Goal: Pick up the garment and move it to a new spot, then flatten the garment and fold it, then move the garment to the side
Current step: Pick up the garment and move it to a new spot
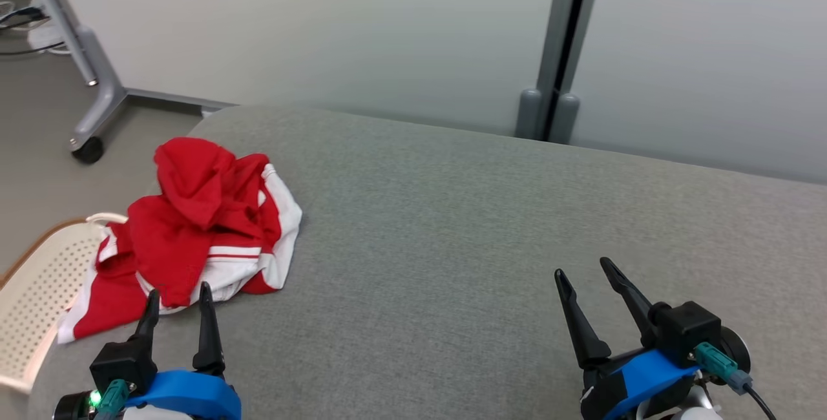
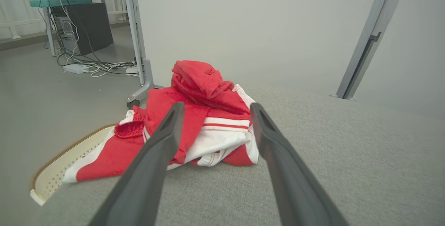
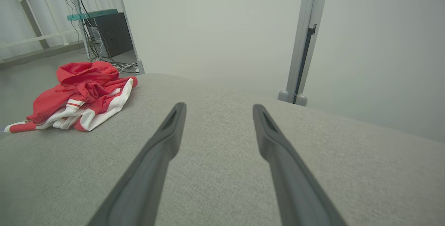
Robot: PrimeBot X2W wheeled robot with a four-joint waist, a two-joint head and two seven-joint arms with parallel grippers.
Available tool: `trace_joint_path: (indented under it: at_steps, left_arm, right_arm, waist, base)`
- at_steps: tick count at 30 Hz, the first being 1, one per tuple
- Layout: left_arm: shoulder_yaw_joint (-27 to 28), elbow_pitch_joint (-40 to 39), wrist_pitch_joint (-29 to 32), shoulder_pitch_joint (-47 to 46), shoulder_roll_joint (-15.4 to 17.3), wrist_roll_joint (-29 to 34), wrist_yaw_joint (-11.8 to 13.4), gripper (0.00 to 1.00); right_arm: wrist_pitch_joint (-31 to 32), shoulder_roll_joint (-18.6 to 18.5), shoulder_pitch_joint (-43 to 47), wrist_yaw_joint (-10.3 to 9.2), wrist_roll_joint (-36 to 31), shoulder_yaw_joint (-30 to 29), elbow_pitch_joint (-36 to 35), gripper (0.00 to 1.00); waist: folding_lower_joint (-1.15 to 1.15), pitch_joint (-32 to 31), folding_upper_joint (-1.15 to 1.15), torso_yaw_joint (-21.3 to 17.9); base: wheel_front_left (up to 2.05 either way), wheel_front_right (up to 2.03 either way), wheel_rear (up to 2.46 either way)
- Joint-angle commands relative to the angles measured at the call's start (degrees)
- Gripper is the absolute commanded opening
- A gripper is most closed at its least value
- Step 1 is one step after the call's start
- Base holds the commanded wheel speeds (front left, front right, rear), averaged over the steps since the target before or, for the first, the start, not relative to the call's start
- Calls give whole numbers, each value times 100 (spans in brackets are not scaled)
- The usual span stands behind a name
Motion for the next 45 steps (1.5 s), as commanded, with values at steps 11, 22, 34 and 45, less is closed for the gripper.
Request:
trace_joint_path:
  at_steps: [11, 22, 34, 45]
  left_arm:
    - [141, -124, -25, 32, -26, 33, 24, 100]
    - [125, -54, -23, -395, -106, 51, -60, 100]
    - [43, 1427, 147, -2118, 138, -286, -318, 100]
    - [-198, 3087, 523, -3773, 476, -971, -419, 100]
  right_arm:
    - [79, -1, -90, 2, -16, 50, -122, 100]
    - [204, -57, -248, 2, -114, 53, -284, 100]
    - [536, -323, -694, 2, -292, 15, -762, 100]
    - [721, -476, -1082, 2, -359, 19, -977, 100]
  waist:
    - [0, 155, 0, 480]
    - [0, 645, 0, 494]
    - [0, 1781, 0, 370]
    - [0, 2585, 0, 224]
  base:
    - [0, 0, 0]
    - [0, 0, 0]
    - [0, 0, 0]
    - [0, 0, 0]
